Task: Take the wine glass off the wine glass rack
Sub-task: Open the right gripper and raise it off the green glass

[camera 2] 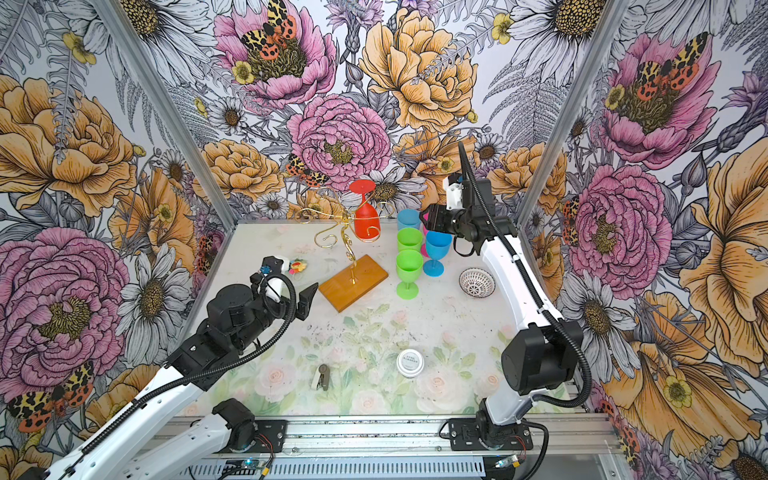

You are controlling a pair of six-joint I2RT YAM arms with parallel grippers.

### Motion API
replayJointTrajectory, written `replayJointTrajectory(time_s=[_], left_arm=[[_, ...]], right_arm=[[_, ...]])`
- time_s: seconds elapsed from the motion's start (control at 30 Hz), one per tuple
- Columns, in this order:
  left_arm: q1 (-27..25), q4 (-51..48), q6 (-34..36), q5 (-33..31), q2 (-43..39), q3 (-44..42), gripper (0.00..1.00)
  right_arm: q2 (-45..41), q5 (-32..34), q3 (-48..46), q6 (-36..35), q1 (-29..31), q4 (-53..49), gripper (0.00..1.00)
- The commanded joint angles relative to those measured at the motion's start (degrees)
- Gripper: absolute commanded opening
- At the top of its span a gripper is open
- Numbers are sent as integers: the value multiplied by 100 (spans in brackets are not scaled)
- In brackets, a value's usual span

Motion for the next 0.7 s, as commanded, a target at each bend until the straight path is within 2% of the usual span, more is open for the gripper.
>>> replayJointTrajectory(time_s=[0.0, 0.3, 0.67], left_arm=[[100, -46, -18, 228, -37, 20, 99], [129, -19, -74, 341, -72, 6, 99], [155, 9, -100, 386, -131, -23, 99]], right_arm=[[380, -1065, 577, 277, 4, 54, 61], [1439, -1991, 2084, 782, 101, 48, 65], [2874, -2490, 3977, 1395, 328, 53, 65]])
